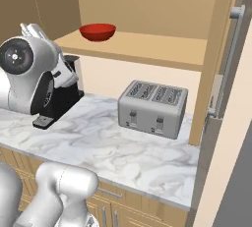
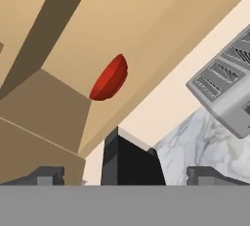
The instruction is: Take the smaller bowl and place it next to the appetizer plate on the dining counter , and place the larger bowl next to the plate with cooked food.
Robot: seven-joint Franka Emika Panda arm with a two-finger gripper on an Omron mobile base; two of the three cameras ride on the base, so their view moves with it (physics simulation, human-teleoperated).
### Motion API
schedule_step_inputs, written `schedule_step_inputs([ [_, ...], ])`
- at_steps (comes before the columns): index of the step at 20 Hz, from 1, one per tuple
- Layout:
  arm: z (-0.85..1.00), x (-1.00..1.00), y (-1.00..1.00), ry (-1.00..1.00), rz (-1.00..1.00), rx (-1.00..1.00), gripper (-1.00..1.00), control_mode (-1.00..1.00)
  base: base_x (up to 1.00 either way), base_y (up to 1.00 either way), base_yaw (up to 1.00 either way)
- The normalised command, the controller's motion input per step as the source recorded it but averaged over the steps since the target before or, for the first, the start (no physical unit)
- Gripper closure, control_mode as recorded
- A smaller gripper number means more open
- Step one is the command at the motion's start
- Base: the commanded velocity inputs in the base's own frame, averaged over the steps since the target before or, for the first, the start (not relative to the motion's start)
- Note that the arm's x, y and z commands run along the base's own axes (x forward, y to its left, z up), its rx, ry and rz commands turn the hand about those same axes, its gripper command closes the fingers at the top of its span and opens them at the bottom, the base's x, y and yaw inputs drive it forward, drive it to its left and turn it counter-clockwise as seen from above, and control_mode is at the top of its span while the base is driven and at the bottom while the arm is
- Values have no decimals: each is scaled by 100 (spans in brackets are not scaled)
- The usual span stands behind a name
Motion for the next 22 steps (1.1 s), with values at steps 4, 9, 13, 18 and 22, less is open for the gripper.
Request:
schedule_step_inputs([
  [4,23,38,0,7,-2,-1,-100,-100,0,0,0],
  [9,0,52,0,2,0,-10,-100,-100,0,0,0],
  [13,0,57,0,-2,2,-17,-100,-100,0,0,0],
  [18,-1,44,0,-10,4,-13,-100,-100,0,0,0],
  [22,-8,47,0,0,1,-6,-100,-100,0,0,0],
])
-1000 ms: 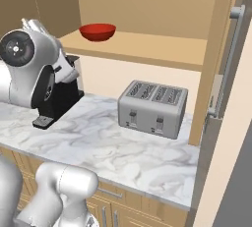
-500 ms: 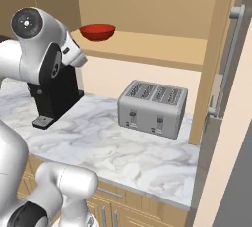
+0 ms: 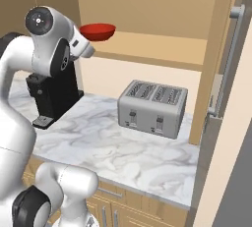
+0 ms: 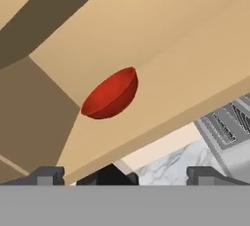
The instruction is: Take the smaller bowl and place it next to the appetizer plate on the dining counter , and place the larger bowl next to the plate with cooked food.
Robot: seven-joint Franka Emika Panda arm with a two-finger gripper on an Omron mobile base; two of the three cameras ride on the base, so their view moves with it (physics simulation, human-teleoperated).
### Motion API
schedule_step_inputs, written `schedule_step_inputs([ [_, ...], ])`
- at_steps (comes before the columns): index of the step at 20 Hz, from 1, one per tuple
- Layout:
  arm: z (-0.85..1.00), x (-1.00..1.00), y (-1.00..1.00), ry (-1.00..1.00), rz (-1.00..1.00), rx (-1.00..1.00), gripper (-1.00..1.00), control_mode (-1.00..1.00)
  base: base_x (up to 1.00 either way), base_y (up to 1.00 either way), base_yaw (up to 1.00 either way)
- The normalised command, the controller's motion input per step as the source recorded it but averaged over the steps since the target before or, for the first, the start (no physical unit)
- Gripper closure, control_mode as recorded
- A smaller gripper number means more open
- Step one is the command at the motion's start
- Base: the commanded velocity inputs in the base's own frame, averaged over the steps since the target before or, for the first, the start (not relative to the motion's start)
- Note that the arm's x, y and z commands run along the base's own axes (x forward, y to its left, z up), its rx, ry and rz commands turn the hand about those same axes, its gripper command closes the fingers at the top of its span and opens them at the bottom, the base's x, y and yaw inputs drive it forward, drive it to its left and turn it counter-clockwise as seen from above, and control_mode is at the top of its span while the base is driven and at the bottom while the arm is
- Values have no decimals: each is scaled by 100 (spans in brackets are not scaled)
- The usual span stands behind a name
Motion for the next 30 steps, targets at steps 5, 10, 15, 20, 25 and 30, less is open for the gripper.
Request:
schedule_step_inputs([
  [5,-11,46,0,4,0,-4,-100,-100,0,0,0],
  [10,-9,52,2,8,0,-3,-100,-100,0,0,0],
  [15,-10,65,2,7,0,-1,-100,-100,0,0,0],
  [20,-16,72,0,3,0,-2,-100,-100,0,0,0],
  [25,-16,72,0,3,0,-2,-100,-100,0,0,0],
  [30,-11,73,1,4,0,-2,-100,-100,0,0,0],
])
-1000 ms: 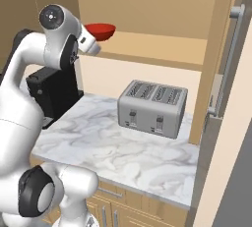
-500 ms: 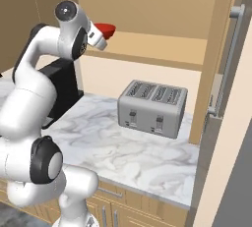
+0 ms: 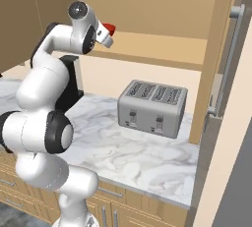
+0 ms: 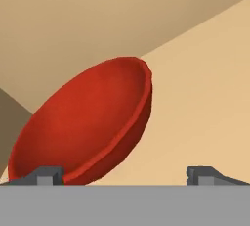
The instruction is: Take the smaller bowl and place it next to the appetizer plate on the dining counter , and place the larger bowl next to the plate with cooked food.
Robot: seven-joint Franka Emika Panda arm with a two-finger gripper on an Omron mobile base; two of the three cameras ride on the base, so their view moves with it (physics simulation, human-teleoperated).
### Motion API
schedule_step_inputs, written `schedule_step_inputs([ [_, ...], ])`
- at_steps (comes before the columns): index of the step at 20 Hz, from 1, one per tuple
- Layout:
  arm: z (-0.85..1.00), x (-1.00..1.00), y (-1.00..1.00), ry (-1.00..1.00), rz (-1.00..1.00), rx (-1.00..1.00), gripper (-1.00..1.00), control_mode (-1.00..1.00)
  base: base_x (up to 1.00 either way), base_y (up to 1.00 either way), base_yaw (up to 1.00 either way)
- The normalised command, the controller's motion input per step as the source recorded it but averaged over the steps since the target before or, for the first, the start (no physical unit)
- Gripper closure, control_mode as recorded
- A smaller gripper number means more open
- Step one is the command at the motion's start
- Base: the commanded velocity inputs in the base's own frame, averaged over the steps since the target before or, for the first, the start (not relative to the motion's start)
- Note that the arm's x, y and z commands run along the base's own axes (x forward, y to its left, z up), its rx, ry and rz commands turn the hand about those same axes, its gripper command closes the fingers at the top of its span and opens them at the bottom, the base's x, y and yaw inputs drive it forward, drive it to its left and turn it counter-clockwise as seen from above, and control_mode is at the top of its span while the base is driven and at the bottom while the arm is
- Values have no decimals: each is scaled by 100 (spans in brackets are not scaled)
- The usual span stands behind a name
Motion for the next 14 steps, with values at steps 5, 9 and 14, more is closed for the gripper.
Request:
schedule_step_inputs([
  [5,-5,70,1,4,0,-2,-100,-100,0,0,0],
  [9,0,67,4,4,0,-2,-100,-100,0,0,0],
  [14,-5,51,10,5,0,-4,-100,-100,0,0,0],
])
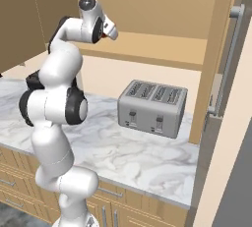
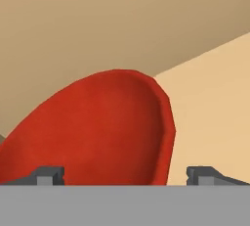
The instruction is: Take the smaller bowl and place it next to the appetizer plate on the dining counter , and place the larger bowl next to the plate with cooked food.
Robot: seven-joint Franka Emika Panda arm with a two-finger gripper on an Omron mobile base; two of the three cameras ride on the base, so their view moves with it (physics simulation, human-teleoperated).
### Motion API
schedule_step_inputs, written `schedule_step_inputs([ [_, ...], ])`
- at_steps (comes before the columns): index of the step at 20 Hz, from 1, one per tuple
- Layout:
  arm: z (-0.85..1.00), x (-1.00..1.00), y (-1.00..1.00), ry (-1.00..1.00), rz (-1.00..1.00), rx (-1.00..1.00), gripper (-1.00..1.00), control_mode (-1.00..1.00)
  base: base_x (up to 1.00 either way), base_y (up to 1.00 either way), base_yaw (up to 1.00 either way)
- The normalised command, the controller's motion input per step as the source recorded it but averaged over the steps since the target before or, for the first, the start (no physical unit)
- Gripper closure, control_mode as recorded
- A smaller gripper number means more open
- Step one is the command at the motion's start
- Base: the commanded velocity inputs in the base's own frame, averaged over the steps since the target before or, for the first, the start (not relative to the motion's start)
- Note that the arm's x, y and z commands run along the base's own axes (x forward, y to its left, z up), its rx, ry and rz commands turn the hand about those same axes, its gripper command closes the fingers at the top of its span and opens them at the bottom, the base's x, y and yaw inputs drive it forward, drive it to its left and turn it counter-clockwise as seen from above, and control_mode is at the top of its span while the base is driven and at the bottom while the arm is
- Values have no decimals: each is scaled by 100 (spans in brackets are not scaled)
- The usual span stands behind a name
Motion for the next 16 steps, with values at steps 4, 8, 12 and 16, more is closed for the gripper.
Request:
schedule_step_inputs([
  [4,-6,10,14,3,0,-4,100,-100,0,0,0],
  [8,0,0,0,0,0,0,100,-100,0,0,0],
  [12,-9,-28,0,-2,-4,0,100,-100,0,0,0],
  [16,-28,-95,-2,-13,-12,0,100,-100,0,0,0],
])
